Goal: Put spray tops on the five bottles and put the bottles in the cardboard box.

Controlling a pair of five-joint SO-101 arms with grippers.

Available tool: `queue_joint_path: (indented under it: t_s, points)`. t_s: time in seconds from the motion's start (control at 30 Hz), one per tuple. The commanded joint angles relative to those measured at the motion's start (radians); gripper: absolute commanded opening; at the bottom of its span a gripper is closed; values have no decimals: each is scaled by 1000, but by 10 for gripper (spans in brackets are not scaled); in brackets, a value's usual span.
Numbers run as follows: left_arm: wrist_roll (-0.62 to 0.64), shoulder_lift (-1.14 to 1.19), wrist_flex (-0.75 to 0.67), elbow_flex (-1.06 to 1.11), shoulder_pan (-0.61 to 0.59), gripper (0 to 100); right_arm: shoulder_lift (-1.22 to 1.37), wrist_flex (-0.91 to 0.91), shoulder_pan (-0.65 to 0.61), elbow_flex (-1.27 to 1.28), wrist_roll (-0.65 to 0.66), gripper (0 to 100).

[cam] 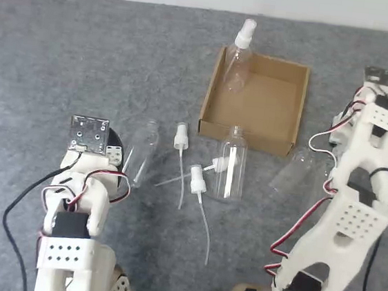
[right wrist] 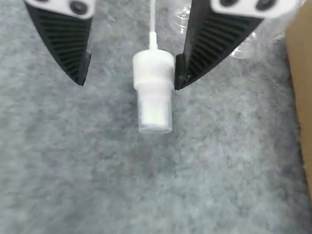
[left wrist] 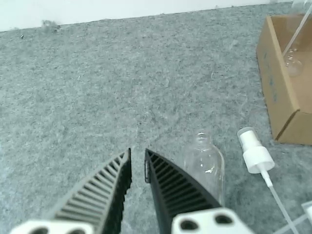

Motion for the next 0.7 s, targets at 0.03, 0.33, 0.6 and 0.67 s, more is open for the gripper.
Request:
queue_joint_path:
  t_s: [0.03,0.33,0.6,0.67]
  points:
    - [-5,5,-29,-10,2,39,5,-39,-21,-58,-14,233]
    - [-5,5,-29,-10,2,39,8,-58,25,-74,-3,4]
    - [-6,5,-29,-10,2,39,-183,163,82,-201,-2,13]
    - [-6,5,-29,-12,2,39,-251,225,70,-215,-2,13]
